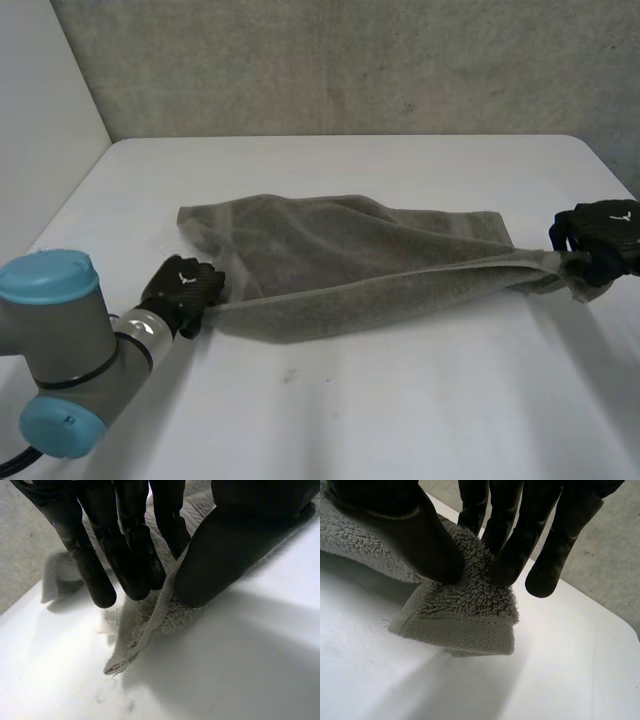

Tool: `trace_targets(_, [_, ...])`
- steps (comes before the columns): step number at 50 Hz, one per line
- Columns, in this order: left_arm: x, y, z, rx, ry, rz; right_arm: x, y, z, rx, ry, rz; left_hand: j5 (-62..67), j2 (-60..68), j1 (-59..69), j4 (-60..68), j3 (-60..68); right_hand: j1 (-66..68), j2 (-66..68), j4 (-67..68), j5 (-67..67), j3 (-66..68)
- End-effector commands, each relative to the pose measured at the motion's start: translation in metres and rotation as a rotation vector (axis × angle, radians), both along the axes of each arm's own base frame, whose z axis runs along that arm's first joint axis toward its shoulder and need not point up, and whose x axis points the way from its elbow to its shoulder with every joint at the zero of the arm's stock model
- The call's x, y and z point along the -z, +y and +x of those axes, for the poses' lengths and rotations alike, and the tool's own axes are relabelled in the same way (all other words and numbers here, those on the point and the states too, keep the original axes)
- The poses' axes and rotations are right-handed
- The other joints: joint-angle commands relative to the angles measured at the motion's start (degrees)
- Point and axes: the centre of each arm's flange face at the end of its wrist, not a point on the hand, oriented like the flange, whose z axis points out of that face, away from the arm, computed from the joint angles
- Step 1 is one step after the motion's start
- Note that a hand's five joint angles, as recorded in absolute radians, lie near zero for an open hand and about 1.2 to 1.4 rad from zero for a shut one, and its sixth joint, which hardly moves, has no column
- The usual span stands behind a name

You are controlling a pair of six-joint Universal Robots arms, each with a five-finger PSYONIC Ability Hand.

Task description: Fold the towel.

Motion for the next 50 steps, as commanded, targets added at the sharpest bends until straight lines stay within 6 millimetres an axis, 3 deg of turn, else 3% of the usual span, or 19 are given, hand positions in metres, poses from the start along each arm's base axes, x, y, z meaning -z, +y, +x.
trace_targets(1, [-0.037,-0.01,0.012,-0.047,0.026,-0.07,-0.011,0.002,0.0,0.002,0.006,-0.025,12.41,11.74,12.87,11.75,11.8,3.62,4.1,2.74,3.65,3.35])
trace_targets(3, [-0.061,-0.01,0.023,-0.075,0.038,-0.11,-0.025,0.008,0.001,0.001,0.014,-0.057,12.41,11.74,12.87,11.75,11.8,3.62,4.1,2.74,3.65,3.35])
trace_targets(4, [-0.061,-0.01,0.023,-0.075,0.038,-0.11,-0.025,0.008,0.001,0.001,0.014,-0.057,12.41,11.74,12.87,11.75,11.8,3.62,4.1,2.74,3.65,3.35])
trace_targets(6, [-0.092,-0.002,0.029,-0.082,0.059,-0.17,-0.036,0.014,0.002,-0.004,0.017,-0.072,12.41,11.74,12.87,11.75,11.8,3.62,4.1,2.74,3.65,3.35])
trace_targets(9, [-0.108,0.006,0.031,-0.077,0.074,-0.203,-0.043,0.018,0.004,-0.011,0.018,-0.076,12.41,11.74,12.87,11.75,11.8,3.62,4.1,2.74,3.65,3.35])
trace_targets(14, [-0.164,0.044,0.036,-0.06,0.118,-0.33,-0.067,0.036,0.008,-0.04,0.005,-0.045,12.41,11.74,12.87,11.75,11.8,3.62,4.1,2.74,3.65,3.35])
trace_targets(19, [-0.183,0.069,0.042,-0.058,0.122,-0.35,-0.085,0.043,0.006,-0.051,0.005,-0.053,12.41,11.74,12.87,11.75,11.8,3.62,4.1,2.74,3.65,3.35])
trace_targets(25, [-0.178,0.079,0.044,-0.057,0.105,-0.295,-0.087,0.046,-0.002,-0.051,0.064,-0.033,12.41,11.74,12.87,11.75,11.8,3.62,4.1,2.74,3.65,3.35])
trace_targets(30, [-0.147,0.079,0.045,-0.061,0.073,-0.192,-0.079,0.053,-0.006,-0.085,0.142,0.027,12.41,11.74,12.87,11.75,11.8,3.62,4.1,2.74,3.65,3.35])
trace_targets(33, [-0.139,0.075,0.043,-0.056,0.069,-0.168,-0.076,0.053,-0.007,-0.095,0.154,0.039,12.41,11.74,12.87,11.75,11.8,3.62,4.1,2.74,3.65,3.35])
trace_targets(35, [-0.126,0.065,0.04,-0.043,0.065,-0.139,-0.065,0.047,-0.007,-0.113,0.162,0.078,12.41,11.74,12.87,11.75,11.8,3.62,4.1,2.74,3.65,3.35])
trace_targets(44, [-0.104,0.031,0.031,-0.036,0.067,-0.134,-0.04,0.03,-0.01,-0.126,0.139,0.162,12.41,11.74,12.87,11.75,11.8,3.62,4.1,2.74,3.65,3.35])
trace_targets(50, [-0.087,-0.004,0.018,-0.027,0.062,-0.12,-0.022,0.009,-0.006,-0.13,0.118,0.201,12.41,11.74,12.87,11.75,11.8,3.62,4.1,2.74,3.65,3.35])
